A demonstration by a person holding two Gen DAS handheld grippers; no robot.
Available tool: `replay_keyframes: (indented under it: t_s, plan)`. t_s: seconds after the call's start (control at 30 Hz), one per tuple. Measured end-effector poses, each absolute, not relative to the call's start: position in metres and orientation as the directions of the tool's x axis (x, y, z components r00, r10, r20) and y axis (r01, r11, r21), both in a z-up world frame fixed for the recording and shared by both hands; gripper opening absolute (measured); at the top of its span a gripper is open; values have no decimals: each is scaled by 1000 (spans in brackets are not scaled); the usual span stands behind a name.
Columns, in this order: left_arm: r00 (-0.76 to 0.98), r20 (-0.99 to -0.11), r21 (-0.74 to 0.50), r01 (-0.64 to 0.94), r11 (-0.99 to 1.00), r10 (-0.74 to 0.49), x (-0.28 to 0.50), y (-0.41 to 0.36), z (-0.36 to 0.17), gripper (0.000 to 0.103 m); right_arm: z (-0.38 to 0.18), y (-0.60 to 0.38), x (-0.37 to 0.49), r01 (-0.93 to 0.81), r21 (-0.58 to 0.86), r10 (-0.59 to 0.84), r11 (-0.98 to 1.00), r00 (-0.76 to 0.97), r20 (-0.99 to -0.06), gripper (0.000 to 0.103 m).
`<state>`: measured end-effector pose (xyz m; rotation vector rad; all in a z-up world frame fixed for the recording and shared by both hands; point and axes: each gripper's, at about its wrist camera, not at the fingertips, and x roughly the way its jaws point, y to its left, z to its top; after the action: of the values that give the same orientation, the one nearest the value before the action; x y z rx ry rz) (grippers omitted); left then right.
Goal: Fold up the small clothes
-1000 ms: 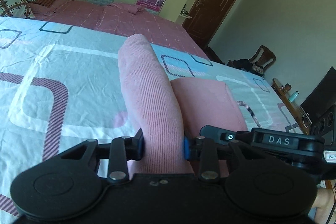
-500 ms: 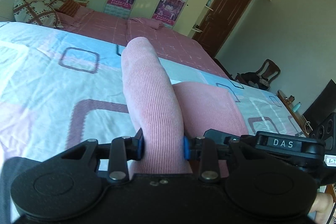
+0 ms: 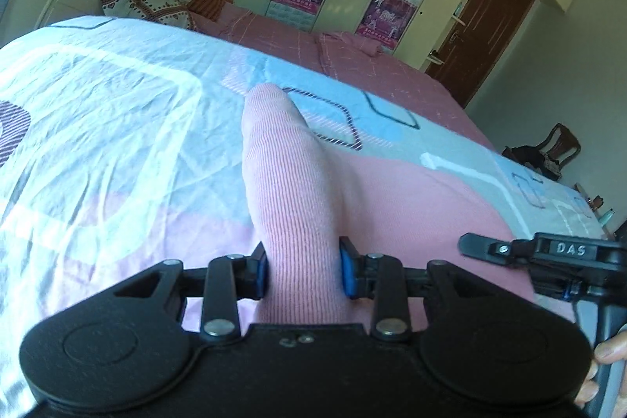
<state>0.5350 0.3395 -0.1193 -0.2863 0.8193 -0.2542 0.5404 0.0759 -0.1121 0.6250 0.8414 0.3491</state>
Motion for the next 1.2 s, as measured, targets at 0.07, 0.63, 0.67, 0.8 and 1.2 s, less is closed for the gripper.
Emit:
replay_keyframes:
  t_s: [0.07, 0.63, 0.67, 0.8, 1.2]
  plan:
    - [647, -685, -361, 96, 928, -334, 535, 352, -133, 46, -123, 73, 543, -7, 632, 501, 775, 616, -608, 22]
    - [676, -676, -426, -34, 904, -292, 585, 369, -135, 66, -129, 62, 579, 81, 591, 418, 802, 632, -653, 51]
    - [675, -680, -424, -43, 904, -287, 588, 370, -139, 66, -130, 63, 585, 89, 576, 401, 813, 632, -663, 37]
    - [677, -695, -369, -50, 928, -240, 596, 364, -148, 67, -133, 74, 600, 69, 489, 333, 870, 649, -684, 15]
    - [695, -683, -307, 9, 952, -226, 530, 364, -117, 68, -108, 58, 551, 48, 492, 340, 869, 666, -665, 50]
